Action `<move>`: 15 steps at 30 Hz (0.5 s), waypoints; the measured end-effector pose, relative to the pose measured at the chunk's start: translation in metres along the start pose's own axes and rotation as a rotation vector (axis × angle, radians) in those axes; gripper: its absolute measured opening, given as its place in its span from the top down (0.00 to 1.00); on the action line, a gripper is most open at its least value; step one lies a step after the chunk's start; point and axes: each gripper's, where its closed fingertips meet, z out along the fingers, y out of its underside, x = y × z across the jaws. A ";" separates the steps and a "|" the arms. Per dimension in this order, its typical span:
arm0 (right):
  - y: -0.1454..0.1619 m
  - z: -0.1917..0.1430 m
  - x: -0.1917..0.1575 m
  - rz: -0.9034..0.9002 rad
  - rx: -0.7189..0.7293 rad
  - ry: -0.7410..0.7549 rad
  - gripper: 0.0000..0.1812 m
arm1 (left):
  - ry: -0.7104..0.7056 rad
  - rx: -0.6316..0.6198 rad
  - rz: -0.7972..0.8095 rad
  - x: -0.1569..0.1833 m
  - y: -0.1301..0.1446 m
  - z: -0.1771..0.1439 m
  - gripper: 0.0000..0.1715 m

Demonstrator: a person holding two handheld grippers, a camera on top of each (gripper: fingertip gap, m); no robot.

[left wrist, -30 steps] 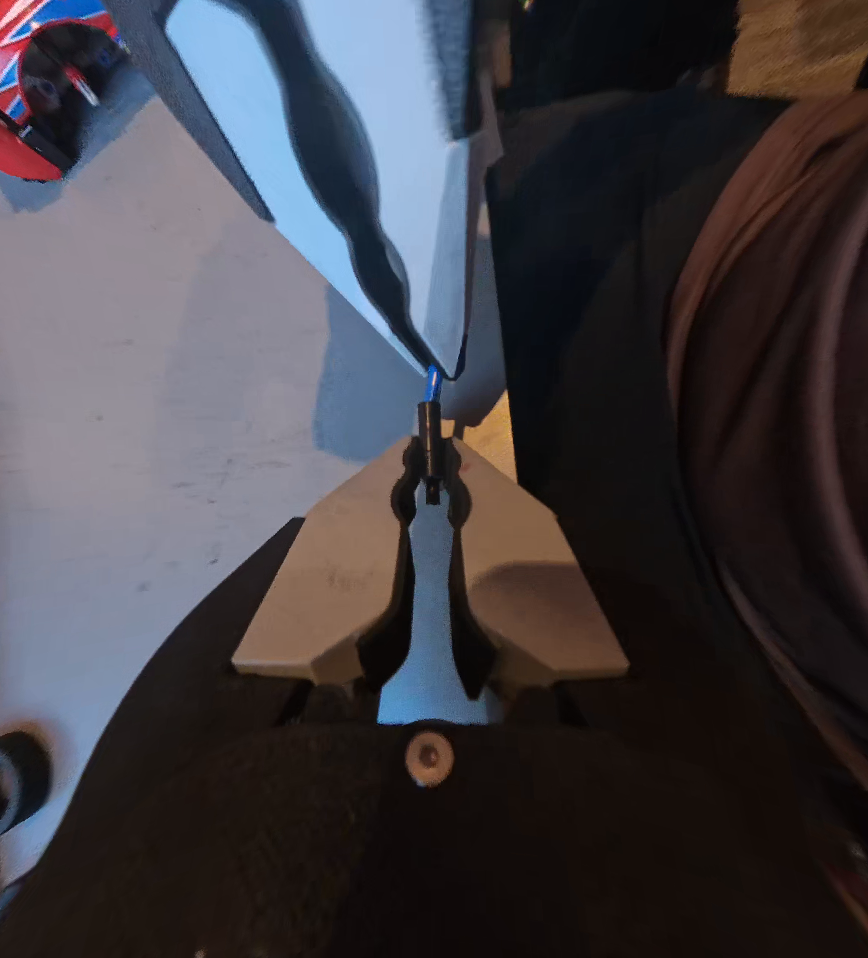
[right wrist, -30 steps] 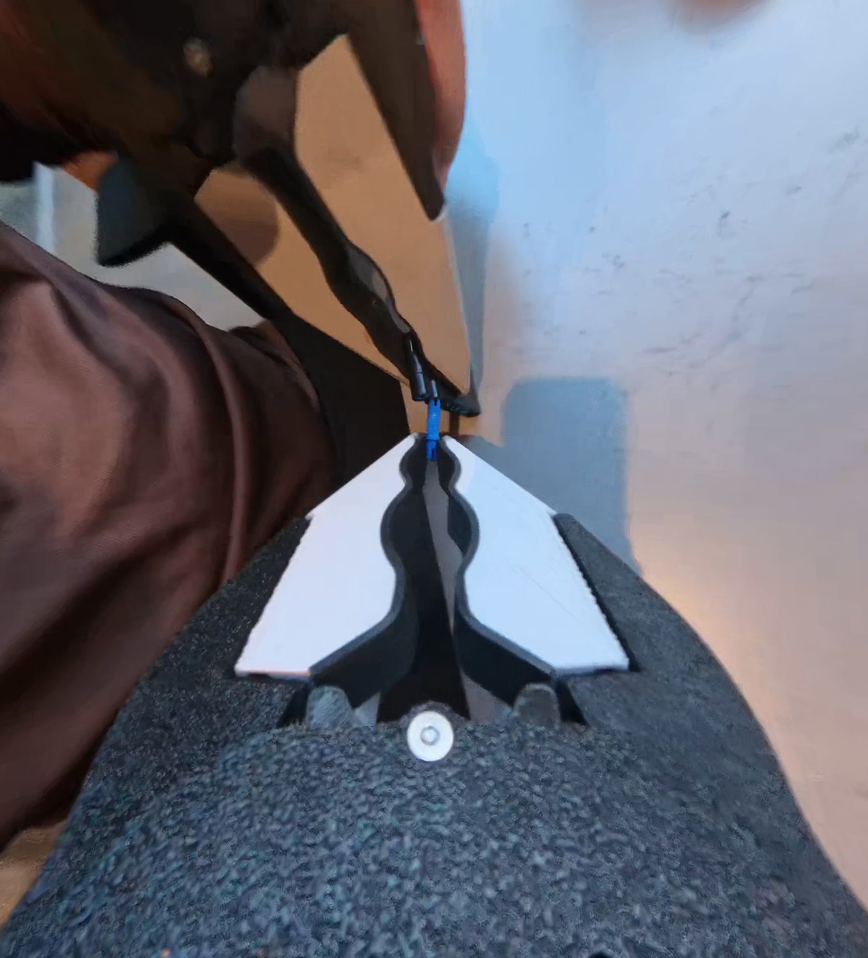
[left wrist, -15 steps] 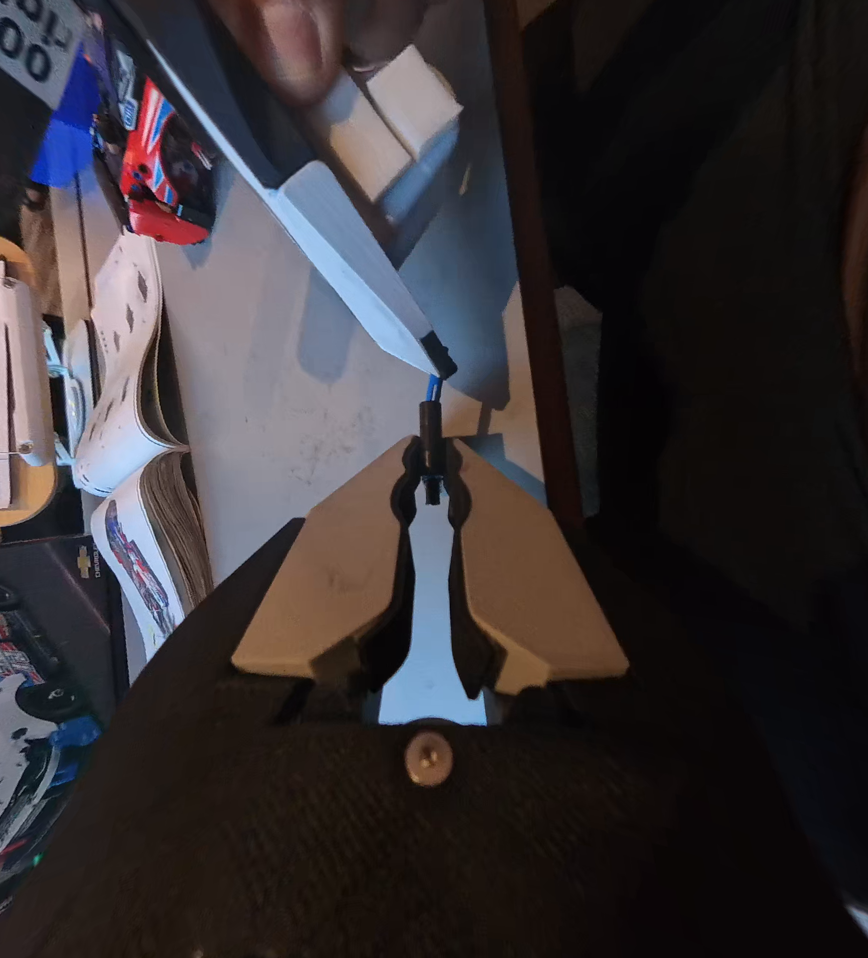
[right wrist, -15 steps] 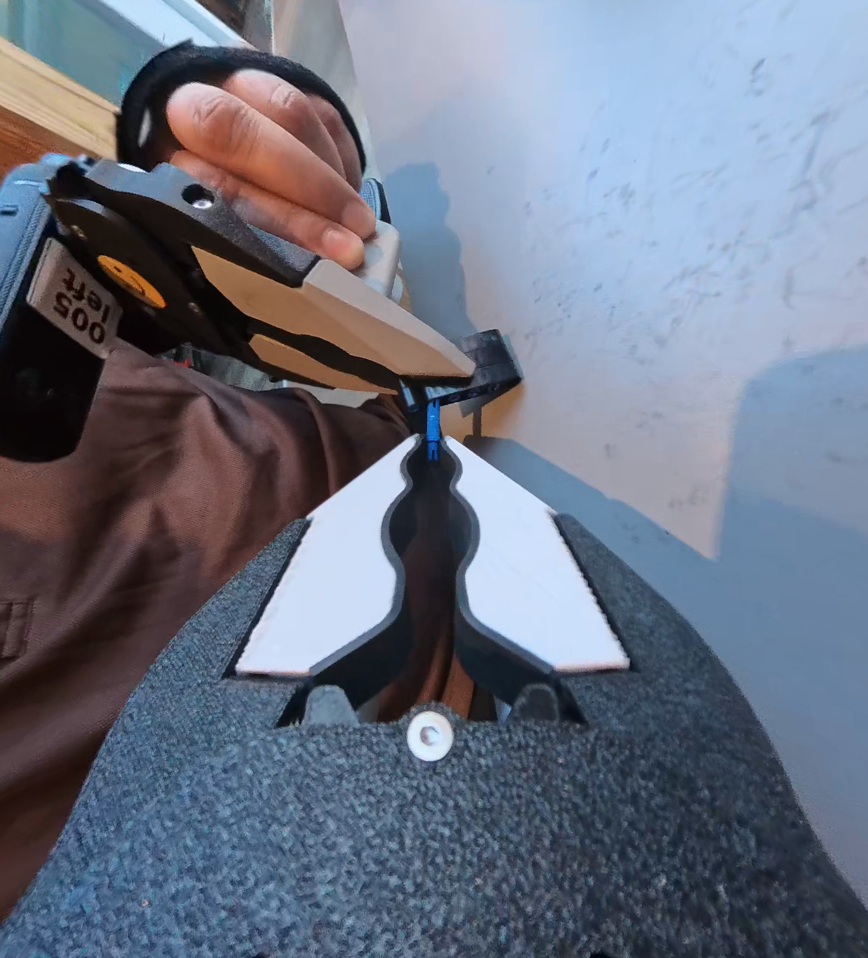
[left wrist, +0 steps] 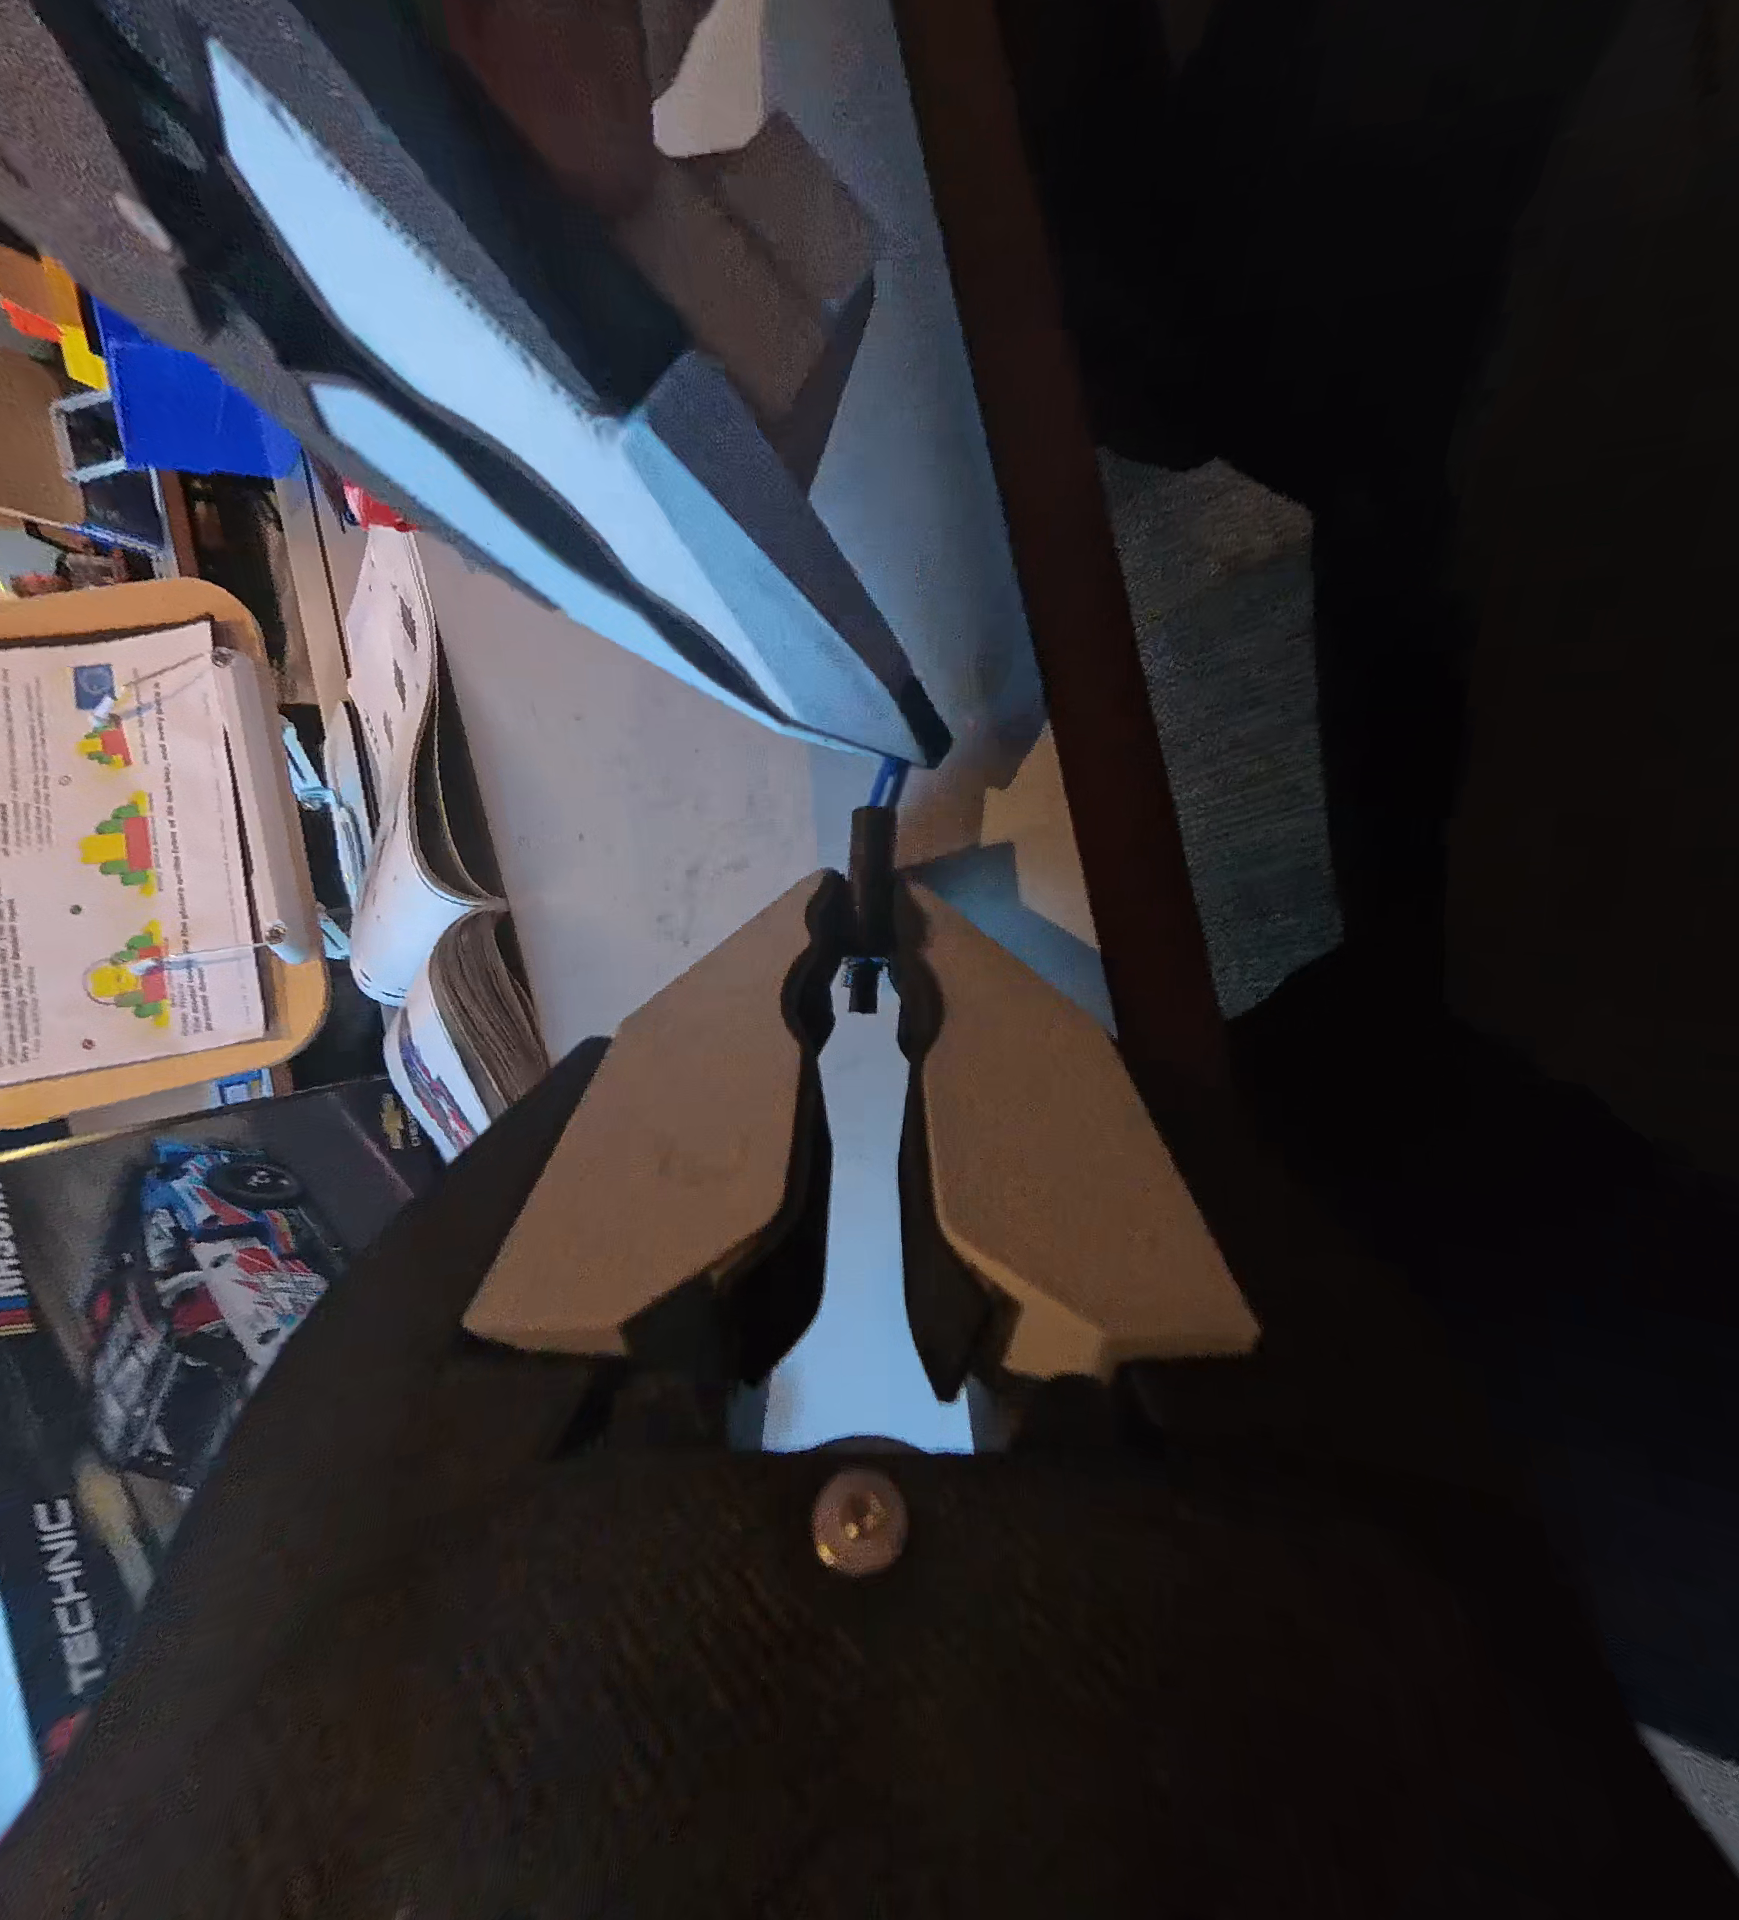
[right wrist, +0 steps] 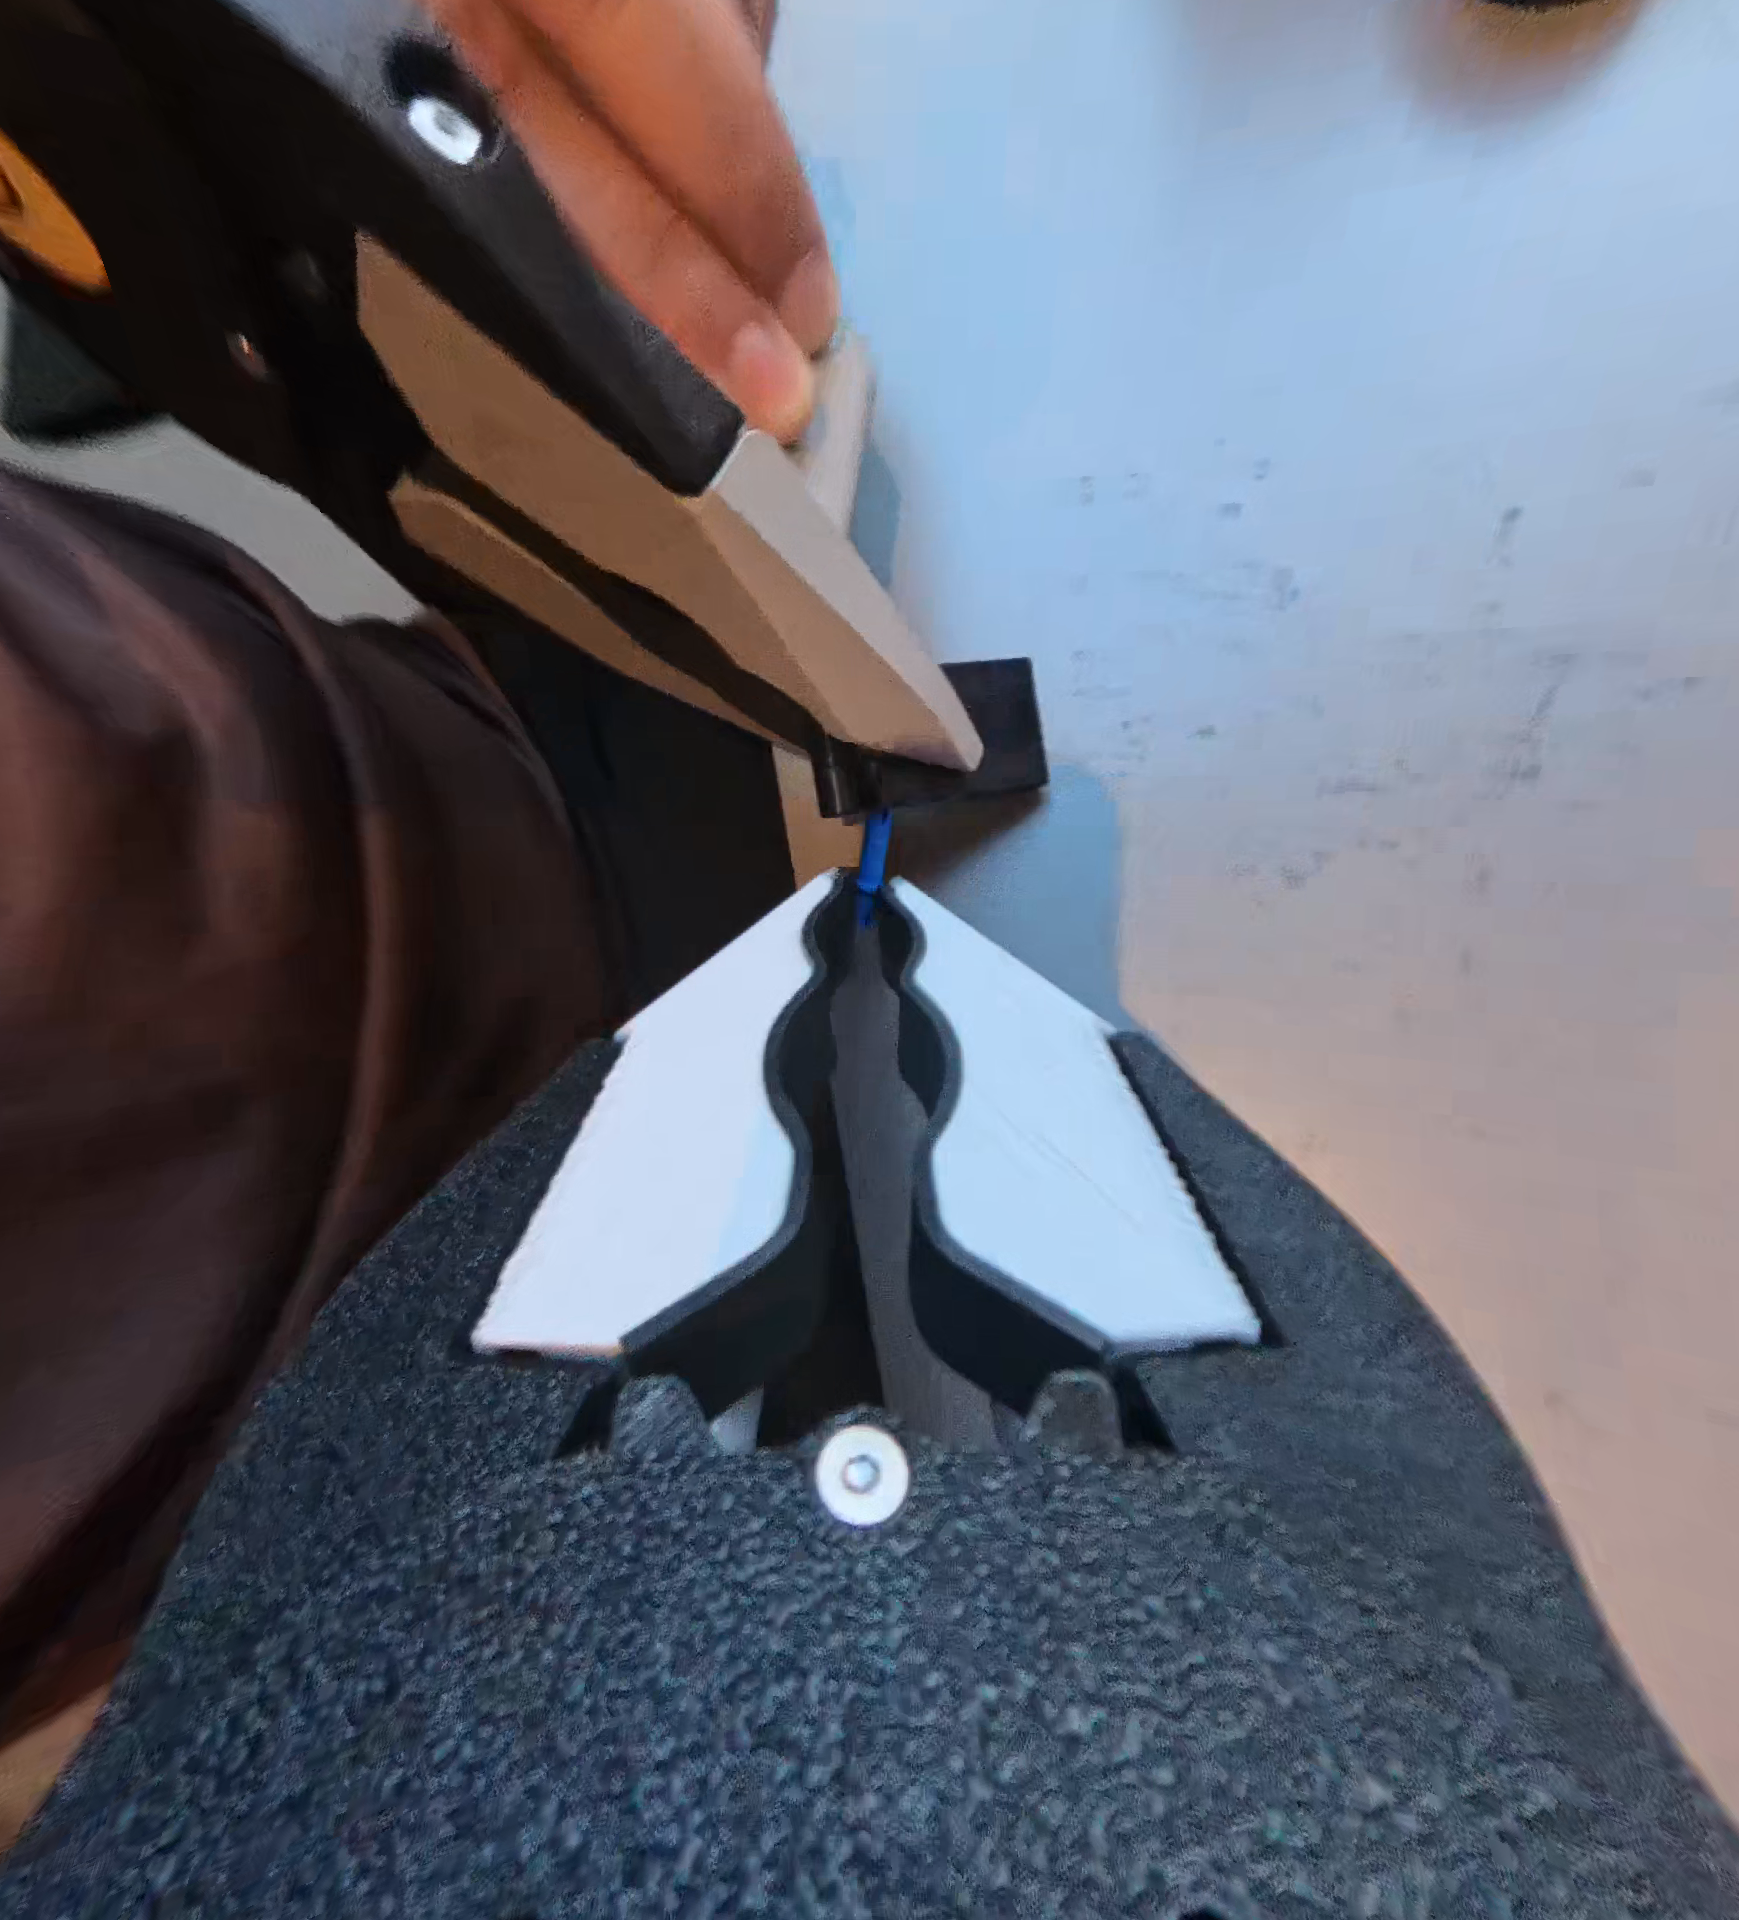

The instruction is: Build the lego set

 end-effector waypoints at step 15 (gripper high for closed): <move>0.005 -0.015 0.016 0.017 0.084 -0.031 0.98 | -0.058 0.018 -0.071 -0.012 0.008 0.016 0.96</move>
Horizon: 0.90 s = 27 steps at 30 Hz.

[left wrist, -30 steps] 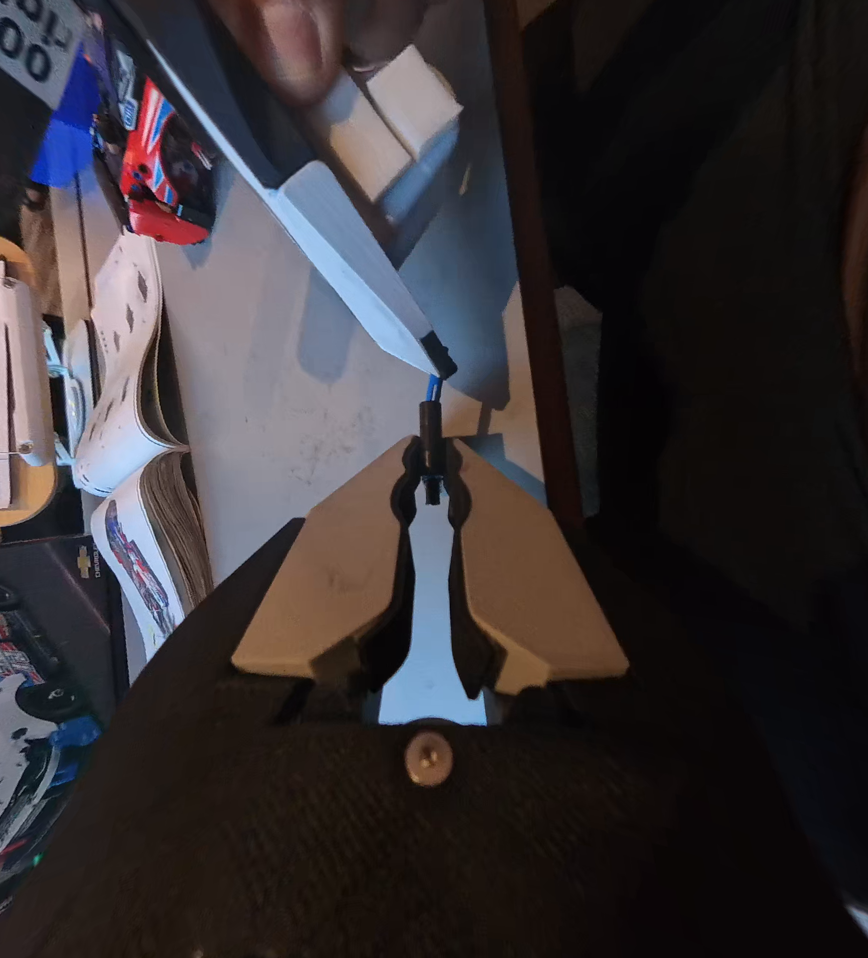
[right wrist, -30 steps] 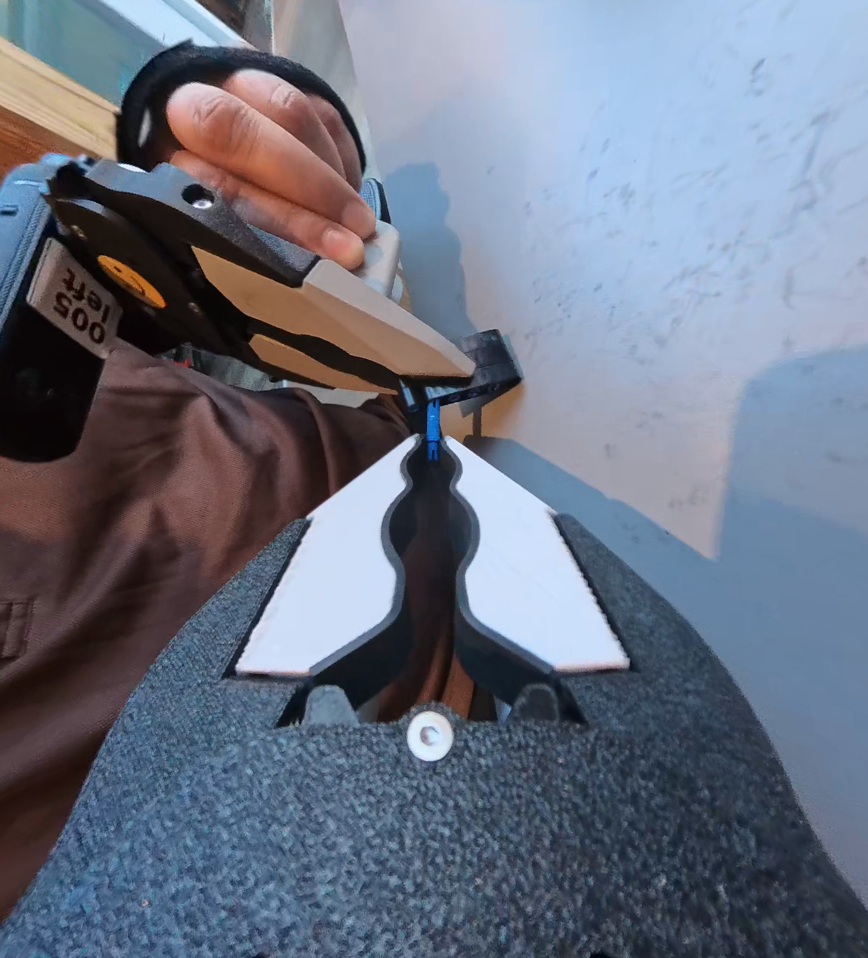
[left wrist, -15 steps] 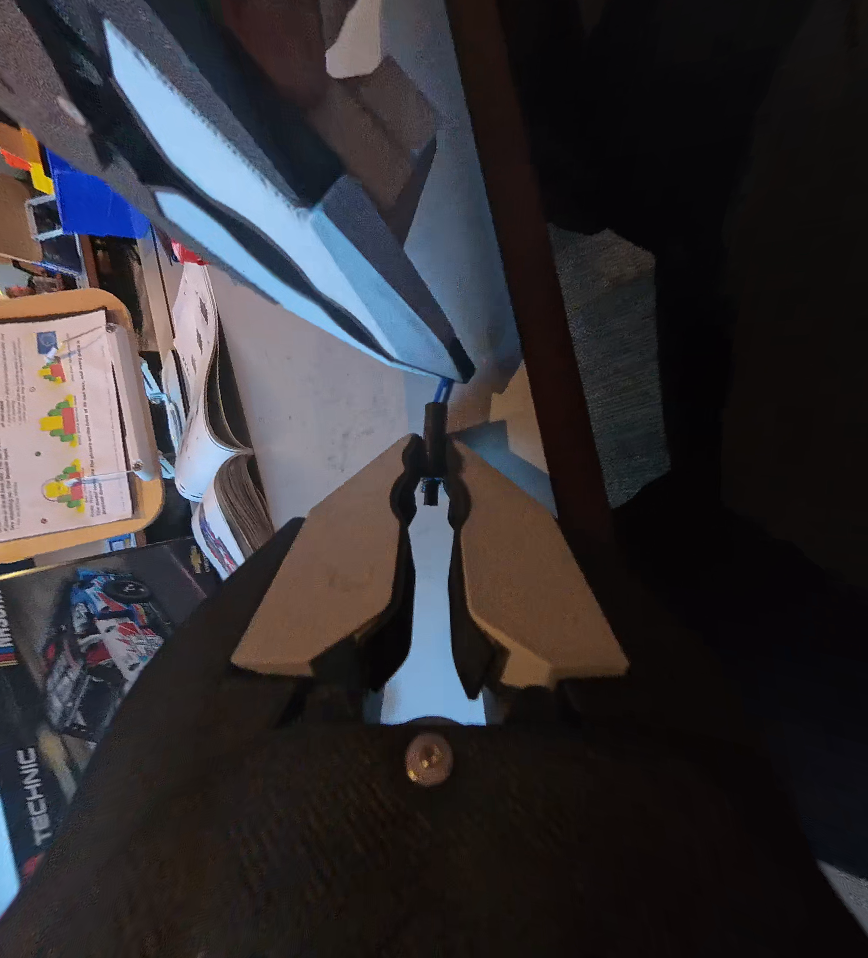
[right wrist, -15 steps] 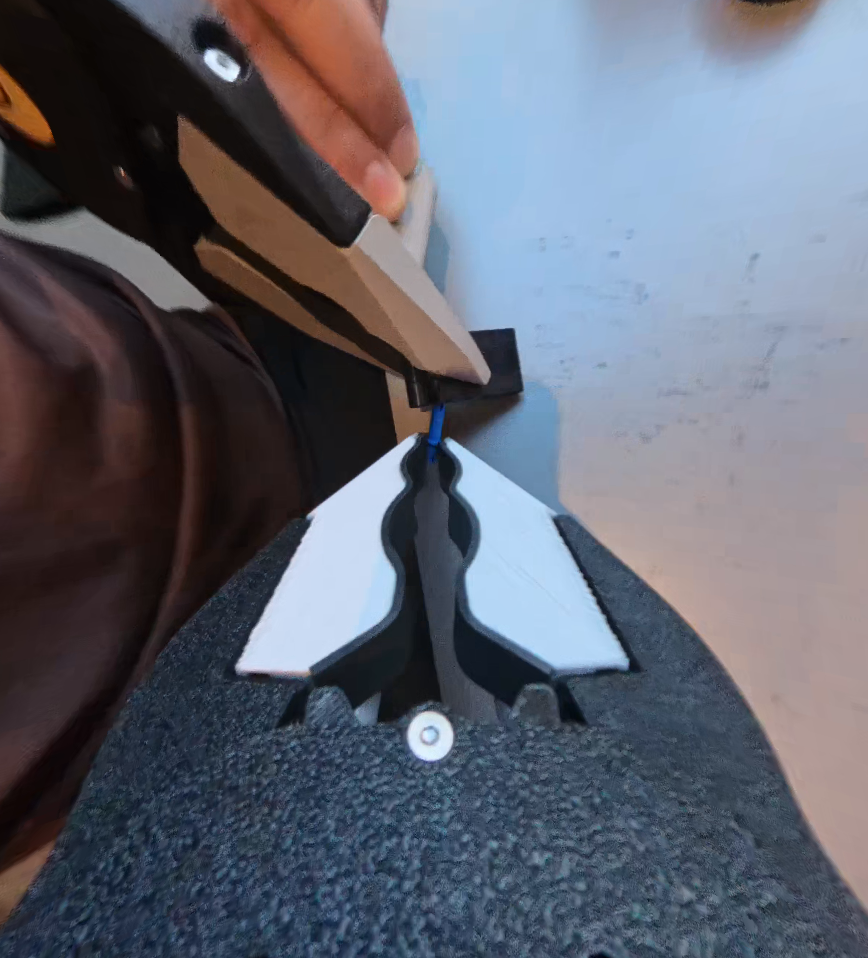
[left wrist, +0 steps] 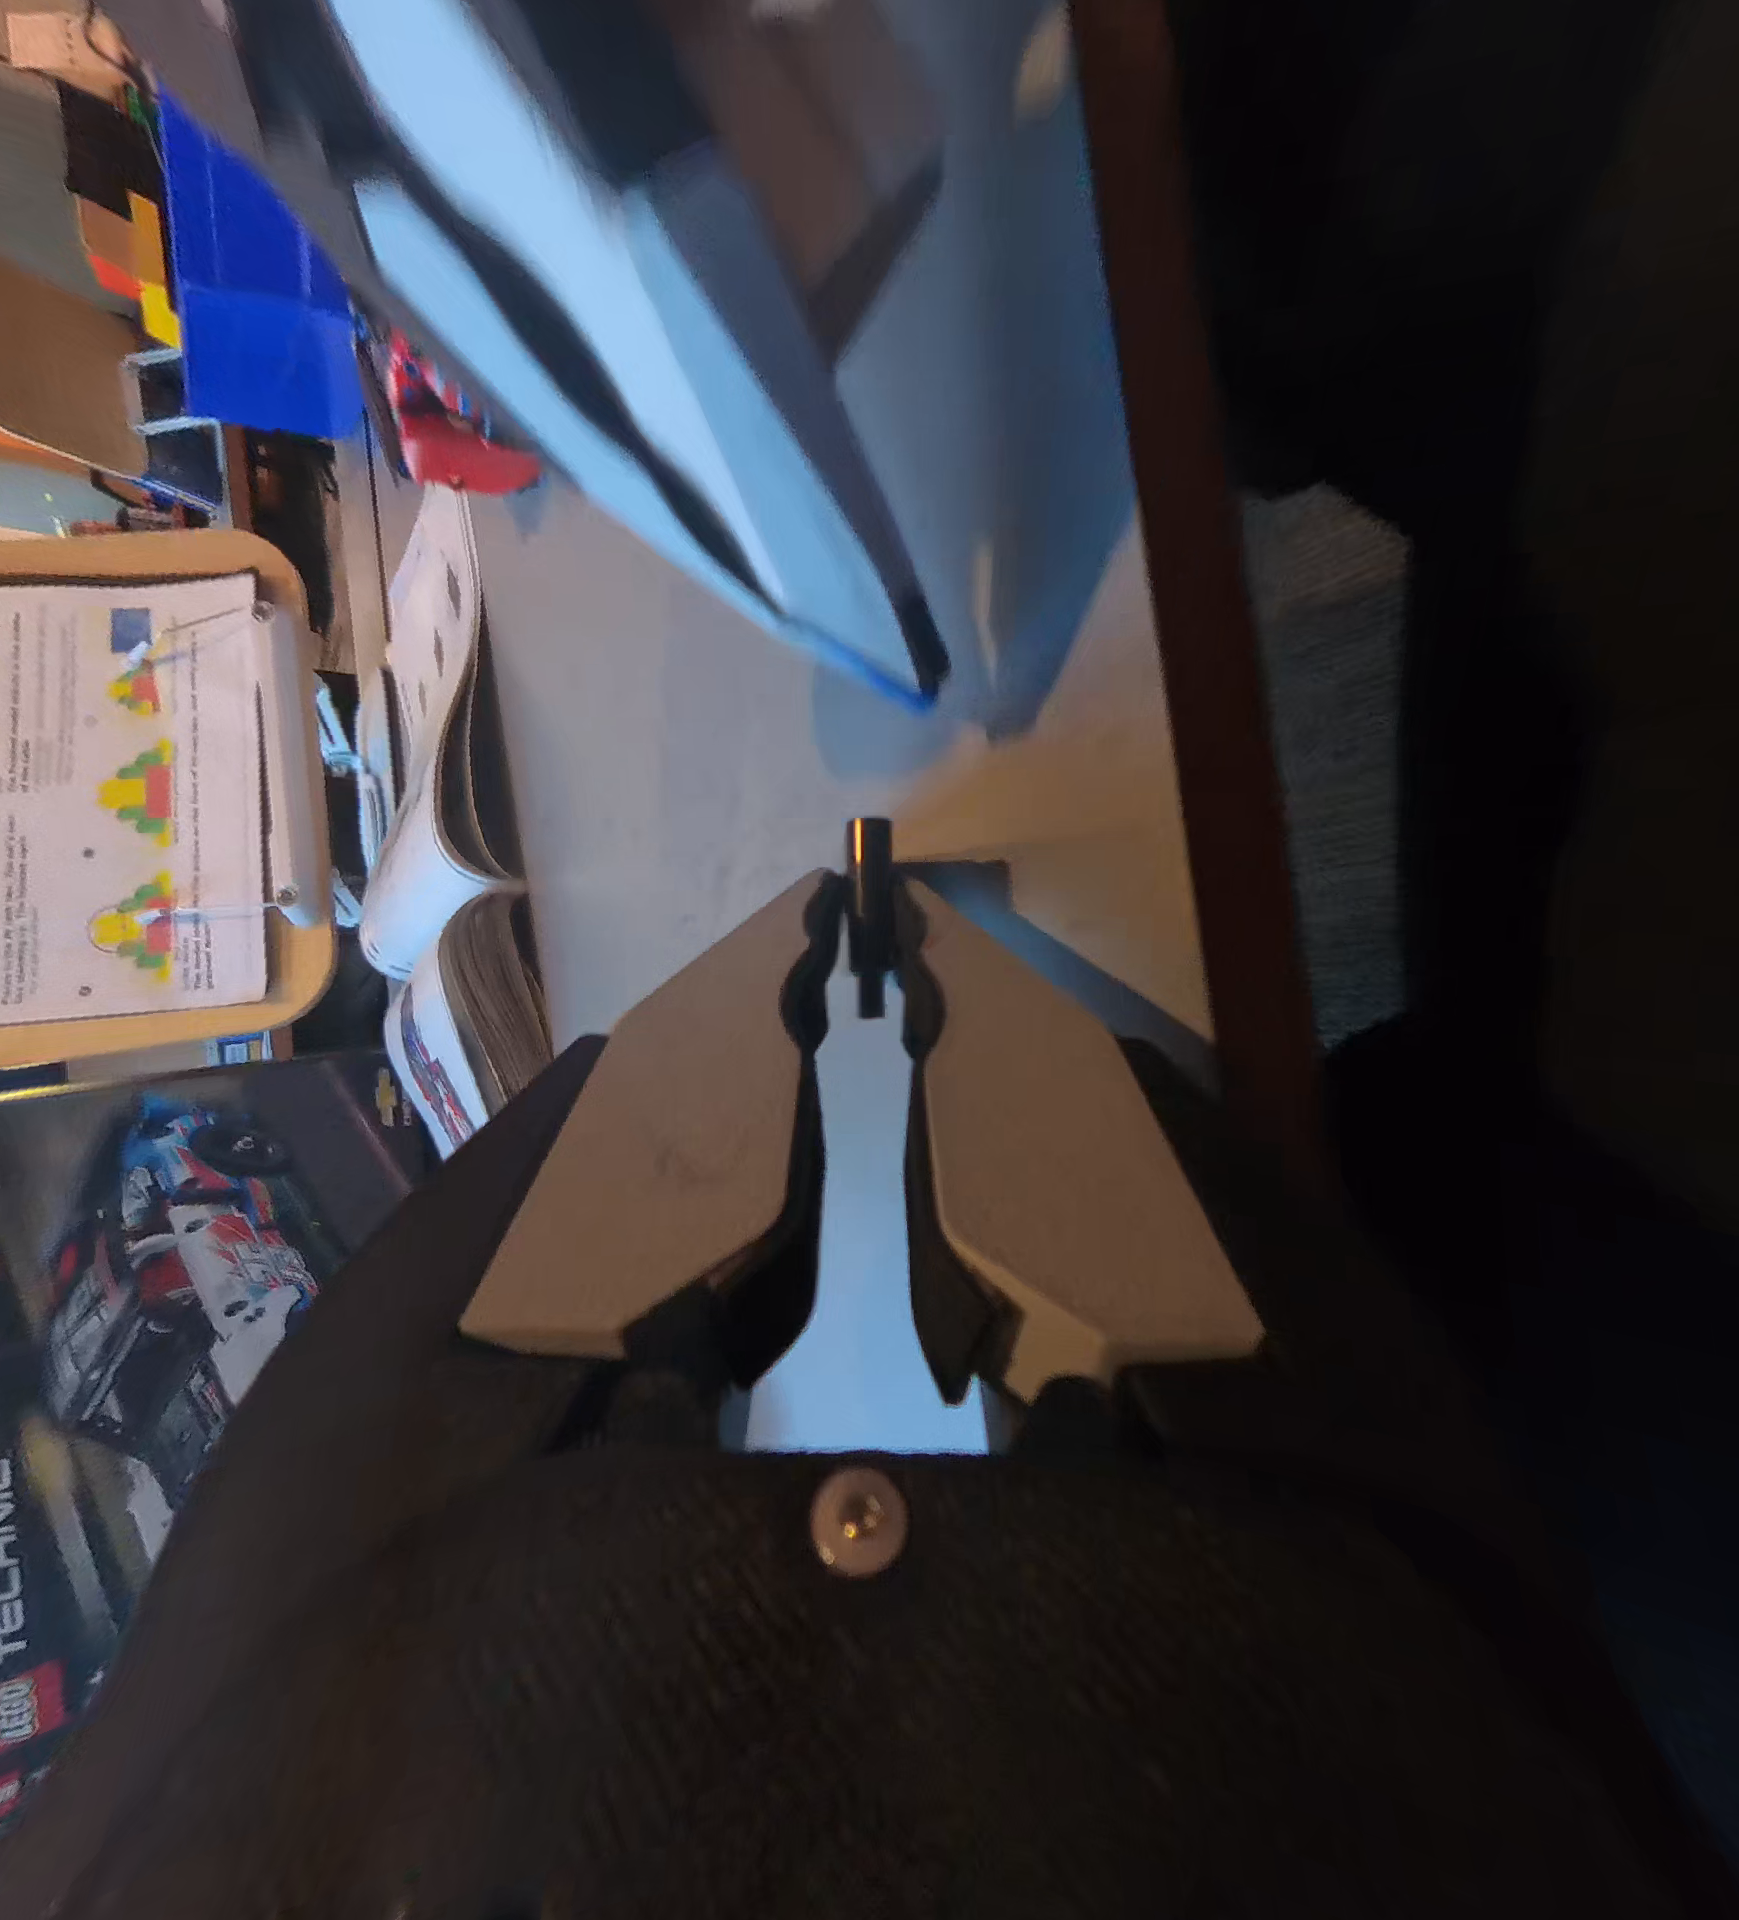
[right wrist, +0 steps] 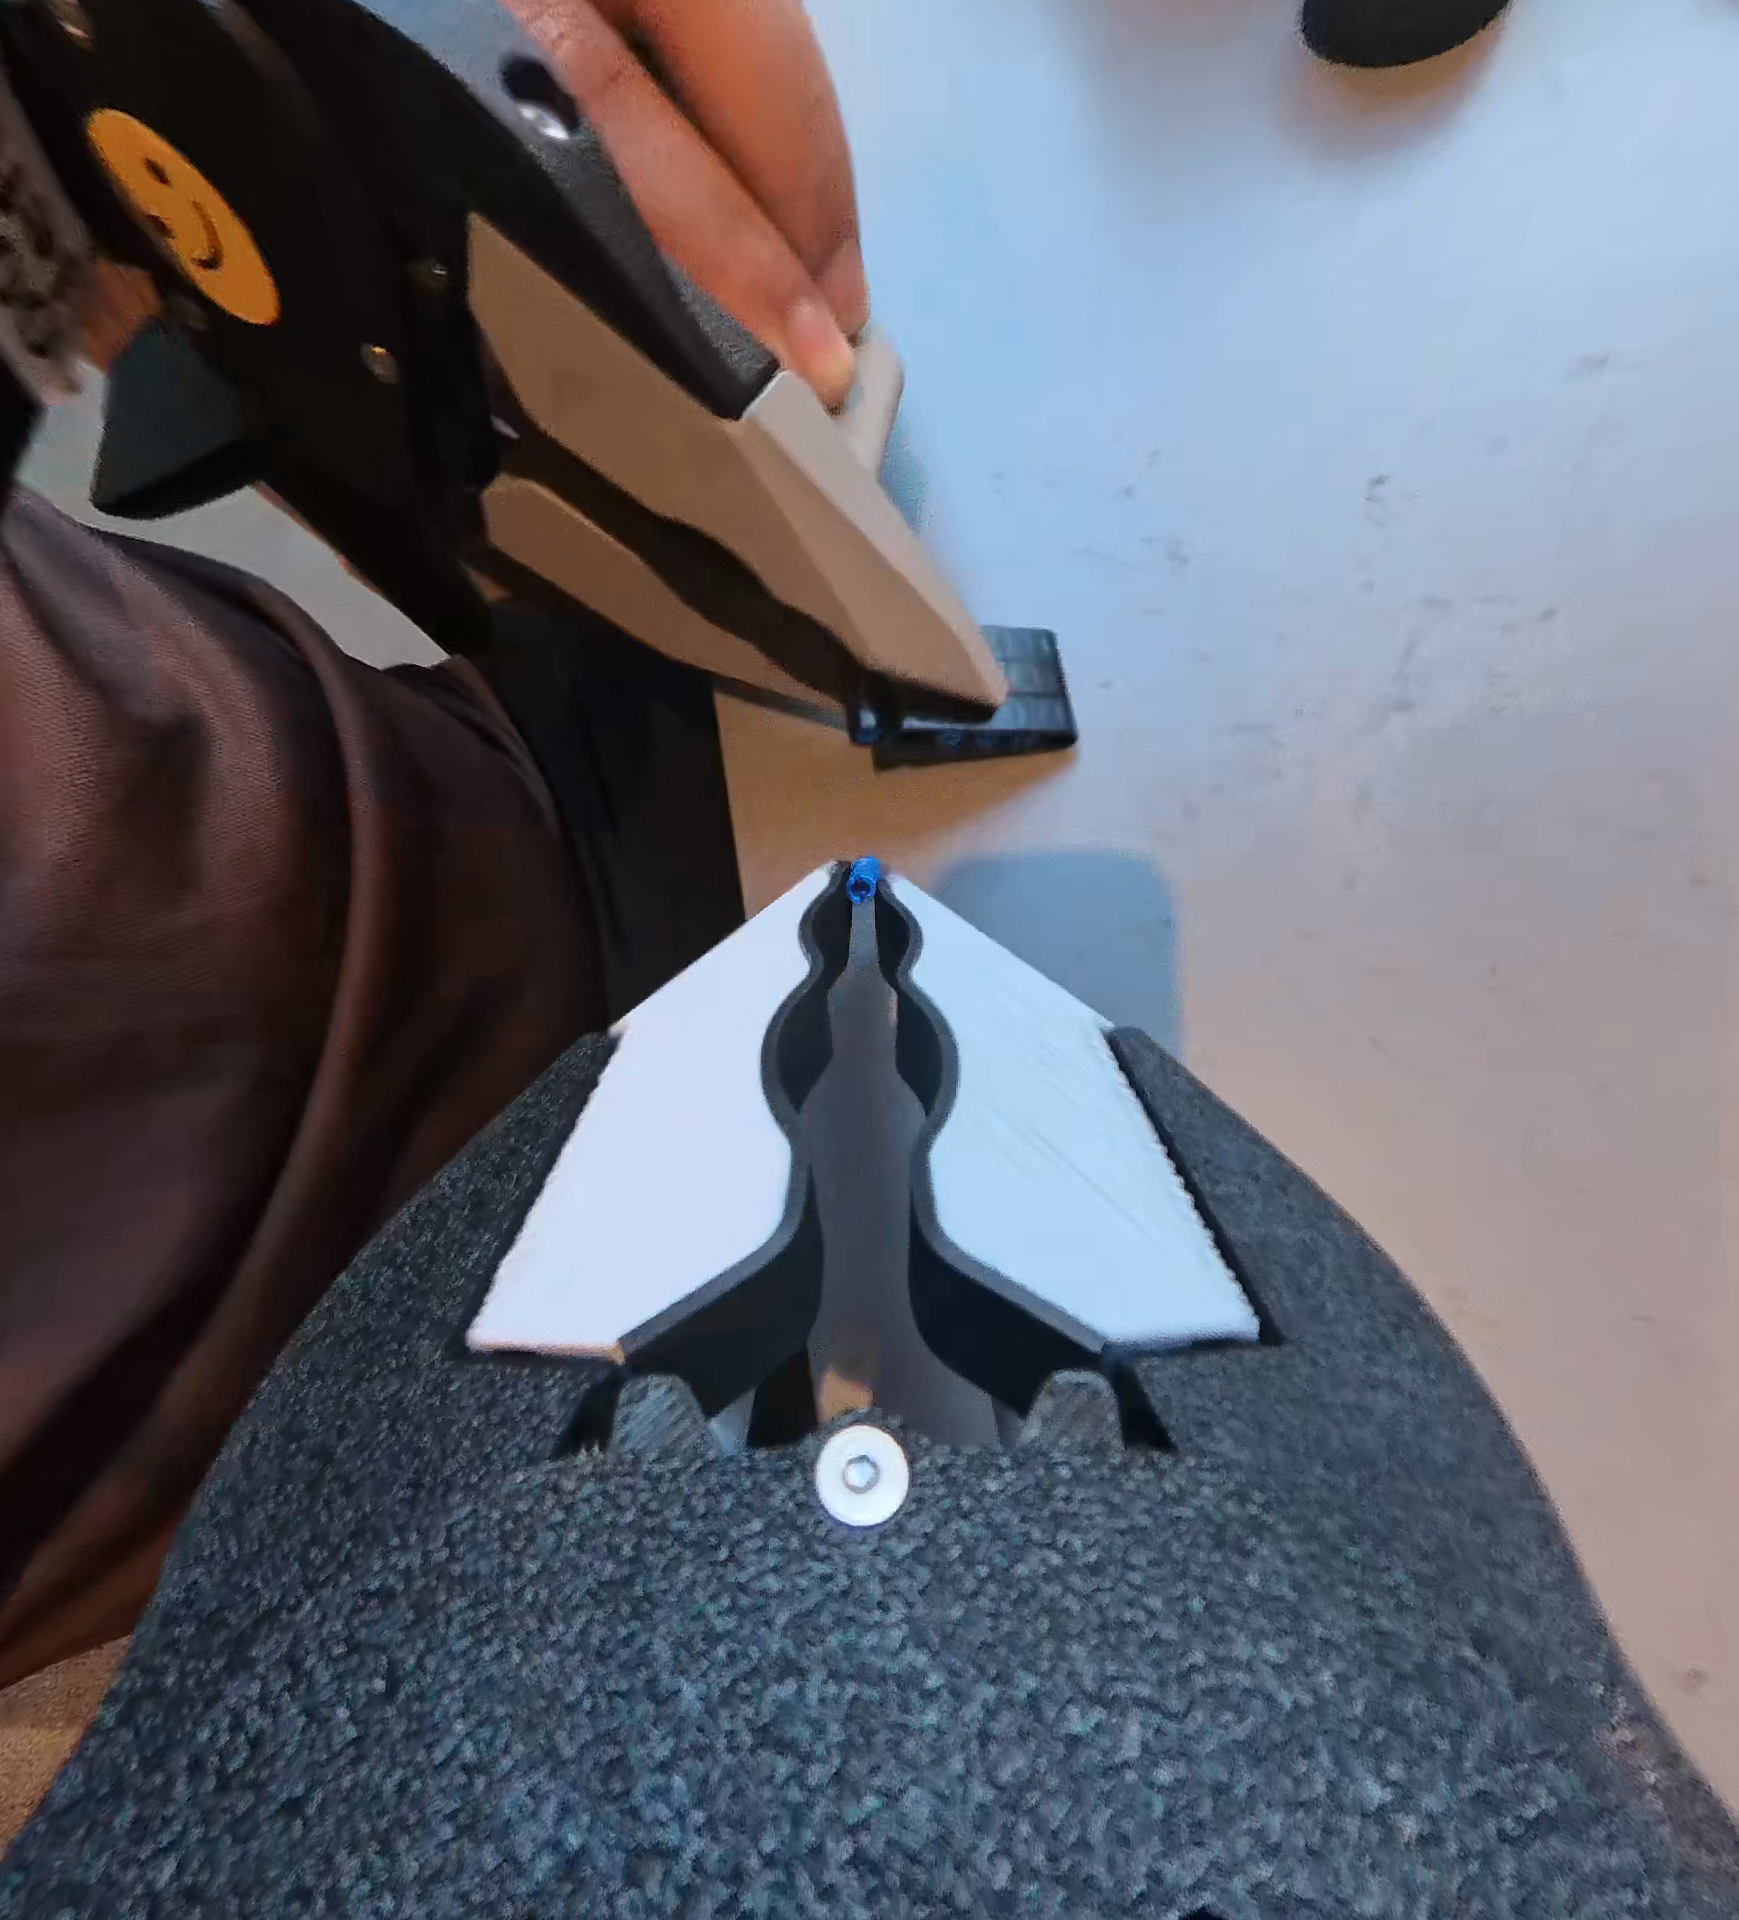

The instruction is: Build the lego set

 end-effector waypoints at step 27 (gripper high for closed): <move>-0.040 -0.045 -0.023 0.189 0.435 -0.369 0.97 | -0.173 0.208 -0.184 -0.030 -0.053 -0.025 0.85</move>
